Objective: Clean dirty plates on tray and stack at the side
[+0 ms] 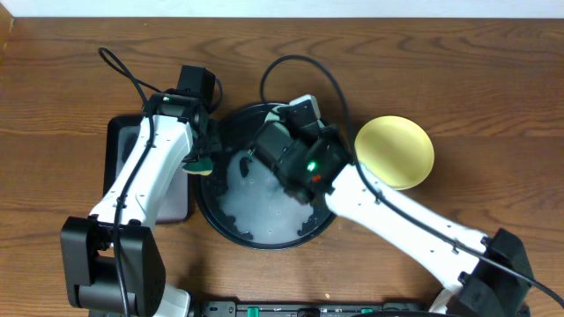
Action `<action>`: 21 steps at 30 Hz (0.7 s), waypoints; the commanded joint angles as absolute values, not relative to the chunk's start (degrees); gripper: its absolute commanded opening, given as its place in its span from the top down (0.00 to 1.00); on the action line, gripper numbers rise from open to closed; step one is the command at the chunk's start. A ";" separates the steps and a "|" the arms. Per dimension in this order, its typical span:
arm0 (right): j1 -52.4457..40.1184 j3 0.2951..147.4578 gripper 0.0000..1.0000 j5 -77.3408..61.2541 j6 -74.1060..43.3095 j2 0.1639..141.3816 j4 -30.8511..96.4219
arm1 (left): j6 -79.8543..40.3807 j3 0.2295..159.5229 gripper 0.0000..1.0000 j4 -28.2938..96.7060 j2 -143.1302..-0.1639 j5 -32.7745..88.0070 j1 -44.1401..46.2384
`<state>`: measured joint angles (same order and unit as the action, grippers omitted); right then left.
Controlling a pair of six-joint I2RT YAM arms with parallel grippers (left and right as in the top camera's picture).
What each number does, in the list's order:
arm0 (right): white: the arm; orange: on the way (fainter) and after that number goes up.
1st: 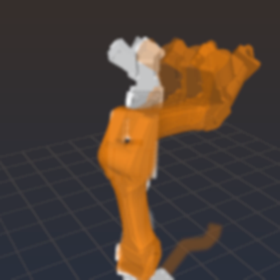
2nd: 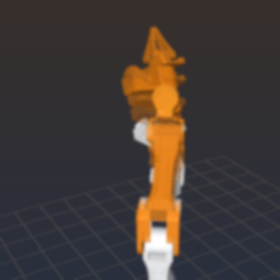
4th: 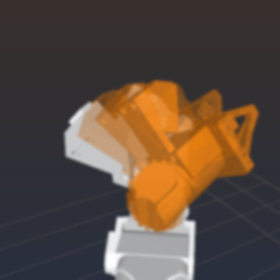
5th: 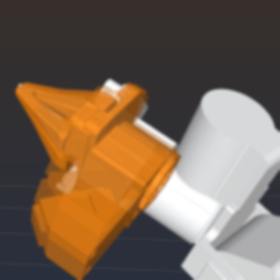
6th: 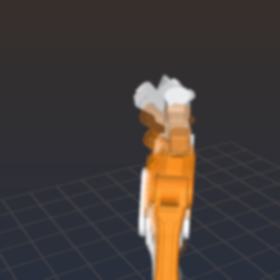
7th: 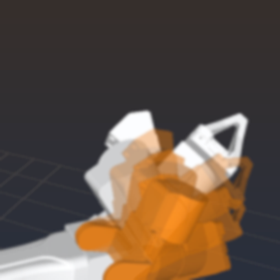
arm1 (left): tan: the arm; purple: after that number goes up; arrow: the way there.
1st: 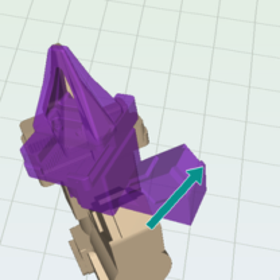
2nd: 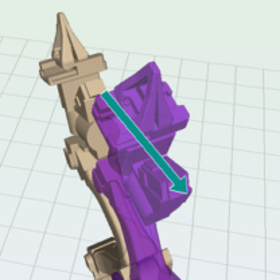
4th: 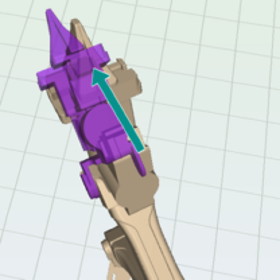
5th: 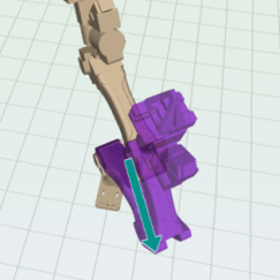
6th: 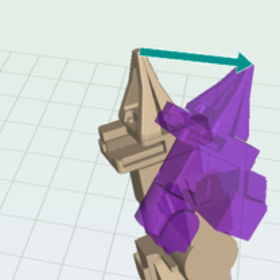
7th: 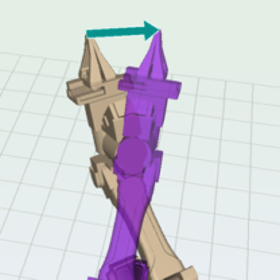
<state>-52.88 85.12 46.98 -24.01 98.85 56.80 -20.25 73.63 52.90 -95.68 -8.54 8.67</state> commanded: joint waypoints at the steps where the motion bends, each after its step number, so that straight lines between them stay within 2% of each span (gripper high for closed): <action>1: -56.42 85.43 0.99 63.90 -25.91 95.96 57.04 | -21.32 75.33 0.93 53.08 -95.46 -9.45 8.32; 12: -62.22 85.43 0.99 81.82 -25.91 93.25 57.65 | -21.32 75.33 0.93 52.93 -95.46 -9.47 8.29; 21: -65.04 85.43 0.99 90.78 -25.87 92.25 57.58 | -21.32 75.33 0.92 52.84 -95.46 -9.47 8.32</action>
